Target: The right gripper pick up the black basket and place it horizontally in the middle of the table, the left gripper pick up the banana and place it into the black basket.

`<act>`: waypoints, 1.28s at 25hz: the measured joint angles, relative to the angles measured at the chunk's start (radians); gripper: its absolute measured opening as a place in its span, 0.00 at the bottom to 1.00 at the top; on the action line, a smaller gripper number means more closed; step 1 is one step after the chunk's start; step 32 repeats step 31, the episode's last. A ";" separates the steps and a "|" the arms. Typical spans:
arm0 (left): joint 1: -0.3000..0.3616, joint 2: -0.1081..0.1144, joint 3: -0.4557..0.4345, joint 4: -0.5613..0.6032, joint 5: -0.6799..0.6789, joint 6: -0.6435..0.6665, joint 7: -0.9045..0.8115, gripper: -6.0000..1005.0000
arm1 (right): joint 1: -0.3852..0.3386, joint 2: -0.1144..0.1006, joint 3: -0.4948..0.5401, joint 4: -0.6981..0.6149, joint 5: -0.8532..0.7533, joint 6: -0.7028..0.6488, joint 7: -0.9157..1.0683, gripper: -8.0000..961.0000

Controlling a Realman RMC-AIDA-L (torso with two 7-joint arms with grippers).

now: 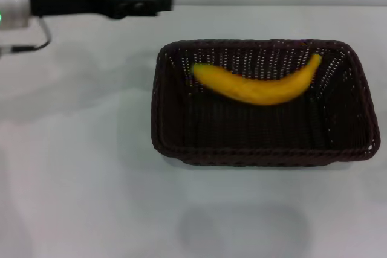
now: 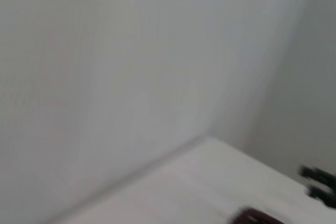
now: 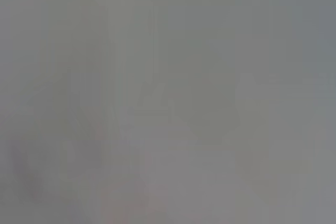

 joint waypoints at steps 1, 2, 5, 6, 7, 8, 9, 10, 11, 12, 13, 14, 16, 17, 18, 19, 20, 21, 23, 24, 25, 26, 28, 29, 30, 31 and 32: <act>0.041 -0.010 -0.003 0.010 -0.032 0.019 0.049 0.87 | 0.002 0.000 0.000 0.004 0.000 0.005 -0.009 0.91; 0.061 -0.015 -0.006 0.014 -0.049 0.029 0.073 0.87 | 0.005 0.001 0.000 0.013 0.001 0.012 -0.024 0.91; 0.193 -0.037 -0.032 0.012 -0.195 0.095 0.269 0.87 | 0.016 0.002 0.001 0.063 0.044 0.037 -0.074 0.91; 0.230 -0.039 -0.035 -0.007 -0.253 0.111 0.343 0.87 | 0.019 0.002 0.001 0.080 0.066 0.042 -0.086 0.91; 0.230 -0.039 -0.035 -0.007 -0.253 0.111 0.343 0.87 | 0.020 0.003 0.002 0.098 0.096 0.047 -0.098 0.91; 0.300 -0.039 -0.038 -0.062 -0.371 0.138 0.484 0.87 | 0.021 0.003 0.002 0.113 0.122 0.051 -0.108 0.91; 0.337 -0.039 -0.038 -0.119 -0.470 0.148 0.593 0.87 | 0.021 0.003 0.002 0.125 0.143 0.053 -0.118 0.91; 0.351 -0.038 -0.038 -0.140 -0.506 0.151 0.642 0.86 | 0.021 0.003 0.002 0.138 0.162 0.055 -0.126 0.91; 0.372 -0.037 -0.038 -0.187 -0.571 0.153 0.718 0.86 | 0.021 0.003 0.002 0.146 0.174 0.056 -0.131 0.91; 0.395 -0.037 -0.038 -0.236 -0.639 0.153 0.814 0.86 | 0.023 0.003 0.002 0.150 0.180 0.056 -0.133 0.91; 0.416 -0.038 -0.038 -0.283 -0.705 0.151 0.892 0.86 | 0.026 0.003 0.002 0.151 0.183 0.057 -0.133 0.91; 0.437 -0.039 -0.038 -0.331 -0.770 0.145 0.982 0.86 | 0.029 0.003 0.002 0.152 0.185 0.060 -0.133 0.91; 0.459 -0.040 -0.038 -0.413 -0.868 0.129 1.109 0.86 | 0.034 0.004 0.002 0.154 0.191 0.074 -0.134 0.91; 0.464 -0.039 -0.039 -0.465 -0.927 0.116 1.170 0.86 | 0.036 0.005 0.002 0.157 0.195 0.085 -0.135 0.91; 0.467 -0.039 -0.039 -0.516 -0.980 0.102 1.224 0.86 | 0.039 0.005 0.002 0.161 0.199 0.093 -0.135 0.91; 0.468 -0.040 -0.039 -0.561 -1.030 0.089 1.267 0.86 | 0.041 0.005 0.002 0.166 0.203 0.099 -0.136 0.91; 0.467 -0.039 -0.039 -0.623 -1.099 0.070 1.328 0.86 | 0.043 0.006 0.002 0.175 0.210 0.102 -0.139 0.91; 0.465 -0.039 -0.039 -0.666 -1.141 0.057 1.369 0.86 | 0.046 0.006 0.003 0.186 0.217 0.105 -0.145 0.91; 0.463 -0.040 -0.039 -0.732 -1.216 0.028 1.451 0.87 | 0.052 0.006 0.008 0.210 0.229 0.106 -0.167 0.91; 0.461 -0.041 -0.039 -0.784 -1.277 0.006 1.523 0.87 | 0.056 0.006 0.010 0.219 0.234 0.105 -0.181 0.91; 0.461 -0.041 -0.039 -0.784 -1.277 0.006 1.523 0.87 | 0.058 0.007 0.012 0.225 0.238 0.103 -0.194 0.91; 0.459 -0.041 -0.039 -0.800 -1.300 0.000 1.544 0.87 | 0.060 0.007 0.012 0.227 0.243 0.102 -0.204 0.91; 0.456 -0.042 -0.039 -0.824 -1.343 -0.001 1.563 0.87 | 0.061 0.007 0.014 0.229 0.255 0.100 -0.213 0.91; 0.453 -0.042 -0.039 -0.834 -1.367 -0.001 1.565 0.87 | 0.061 0.006 0.028 0.229 0.263 0.096 -0.214 0.91; 0.450 -0.042 -0.039 -0.846 -1.394 -0.002 1.565 0.87 | 0.062 0.006 0.042 0.230 0.267 0.092 -0.215 0.91; 0.447 -0.042 -0.039 -0.856 -1.419 -0.002 1.565 0.87 | 0.063 0.007 0.065 0.230 0.270 0.089 -0.215 0.91; 0.447 -0.042 -0.039 -0.856 -1.419 -0.002 1.565 0.87 | 0.063 0.007 0.065 0.230 0.270 0.089 -0.215 0.91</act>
